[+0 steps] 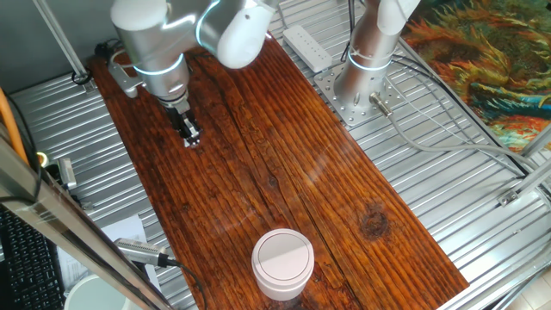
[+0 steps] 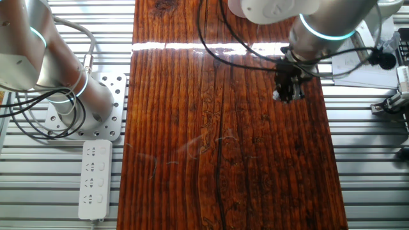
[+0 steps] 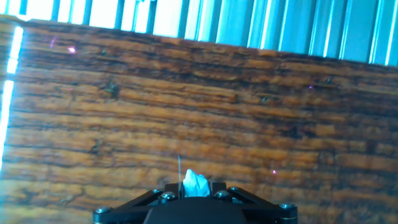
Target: Put the garbage in the trash can
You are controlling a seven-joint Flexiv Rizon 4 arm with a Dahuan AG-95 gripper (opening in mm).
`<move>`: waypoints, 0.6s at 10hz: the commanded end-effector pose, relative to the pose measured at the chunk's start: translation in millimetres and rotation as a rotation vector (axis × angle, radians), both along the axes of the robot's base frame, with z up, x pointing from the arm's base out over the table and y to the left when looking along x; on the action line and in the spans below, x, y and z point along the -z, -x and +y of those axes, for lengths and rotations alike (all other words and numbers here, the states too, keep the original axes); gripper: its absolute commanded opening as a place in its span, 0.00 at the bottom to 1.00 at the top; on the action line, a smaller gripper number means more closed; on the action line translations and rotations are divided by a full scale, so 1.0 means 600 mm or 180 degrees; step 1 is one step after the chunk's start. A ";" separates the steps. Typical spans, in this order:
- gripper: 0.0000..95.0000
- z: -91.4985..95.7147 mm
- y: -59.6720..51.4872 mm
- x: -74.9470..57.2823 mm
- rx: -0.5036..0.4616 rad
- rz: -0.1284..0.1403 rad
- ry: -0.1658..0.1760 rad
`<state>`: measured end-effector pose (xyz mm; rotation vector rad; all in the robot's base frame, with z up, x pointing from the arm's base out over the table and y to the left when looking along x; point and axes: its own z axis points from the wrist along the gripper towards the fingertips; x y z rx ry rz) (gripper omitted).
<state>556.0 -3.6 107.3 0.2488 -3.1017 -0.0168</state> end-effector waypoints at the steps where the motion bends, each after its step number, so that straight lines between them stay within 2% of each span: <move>1: 0.00 0.000 -0.003 0.002 0.0057 0.0011 -0.0014; 2: 0.00 0.000 -0.003 0.002 0.0113 -0.0027 0.0001; 3: 0.00 0.000 -0.003 0.002 0.0096 -0.0029 0.0001; 5: 0.00 0.000 -0.003 0.002 -0.0088 -0.0005 -0.0009; 6: 0.00 0.000 -0.003 0.002 -0.0325 0.0007 -0.0025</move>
